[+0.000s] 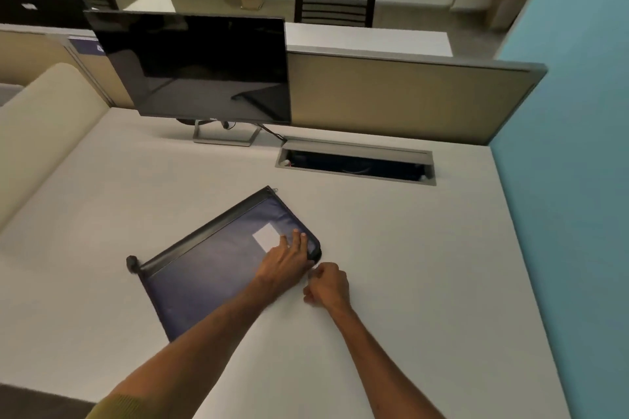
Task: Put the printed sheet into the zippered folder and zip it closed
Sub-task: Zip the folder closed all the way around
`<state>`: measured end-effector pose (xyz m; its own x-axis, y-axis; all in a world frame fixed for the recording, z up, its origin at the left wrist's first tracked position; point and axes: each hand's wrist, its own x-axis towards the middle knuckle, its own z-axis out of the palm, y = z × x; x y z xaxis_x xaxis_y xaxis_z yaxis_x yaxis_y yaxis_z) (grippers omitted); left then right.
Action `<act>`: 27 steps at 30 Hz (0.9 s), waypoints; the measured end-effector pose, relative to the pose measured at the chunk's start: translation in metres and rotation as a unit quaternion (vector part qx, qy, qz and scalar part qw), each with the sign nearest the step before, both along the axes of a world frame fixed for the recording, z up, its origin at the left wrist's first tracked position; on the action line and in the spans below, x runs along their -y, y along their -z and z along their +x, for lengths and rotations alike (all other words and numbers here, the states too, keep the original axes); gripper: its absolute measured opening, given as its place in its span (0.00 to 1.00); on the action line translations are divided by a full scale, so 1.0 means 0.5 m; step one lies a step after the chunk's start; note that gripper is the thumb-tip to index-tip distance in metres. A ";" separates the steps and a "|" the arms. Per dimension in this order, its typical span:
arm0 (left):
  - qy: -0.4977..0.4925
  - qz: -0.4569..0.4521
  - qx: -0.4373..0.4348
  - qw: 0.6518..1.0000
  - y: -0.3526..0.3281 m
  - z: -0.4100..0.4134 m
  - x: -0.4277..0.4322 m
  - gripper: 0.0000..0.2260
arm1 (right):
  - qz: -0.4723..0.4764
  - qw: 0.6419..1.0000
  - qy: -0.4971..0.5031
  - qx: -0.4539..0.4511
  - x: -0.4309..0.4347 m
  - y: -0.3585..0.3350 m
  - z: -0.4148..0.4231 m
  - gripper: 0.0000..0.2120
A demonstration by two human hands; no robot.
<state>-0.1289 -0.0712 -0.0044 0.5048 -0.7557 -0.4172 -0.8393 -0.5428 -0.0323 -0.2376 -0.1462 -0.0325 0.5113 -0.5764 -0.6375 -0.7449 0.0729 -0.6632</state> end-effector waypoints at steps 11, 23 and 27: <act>-0.268 -0.046 0.041 0.961 -0.012 0.222 -0.264 0.27 | 0.102 0.988 0.108 0.028 -0.131 -0.032 0.057 0.16; -0.195 -0.073 -0.041 0.977 -0.005 0.157 -0.313 0.29 | -0.131 0.980 0.150 0.007 -0.093 -0.080 0.019 0.19; -0.186 -0.087 -0.072 0.976 -0.005 0.122 -0.311 0.32 | -0.163 0.979 0.115 0.036 -0.111 -0.080 -0.001 0.25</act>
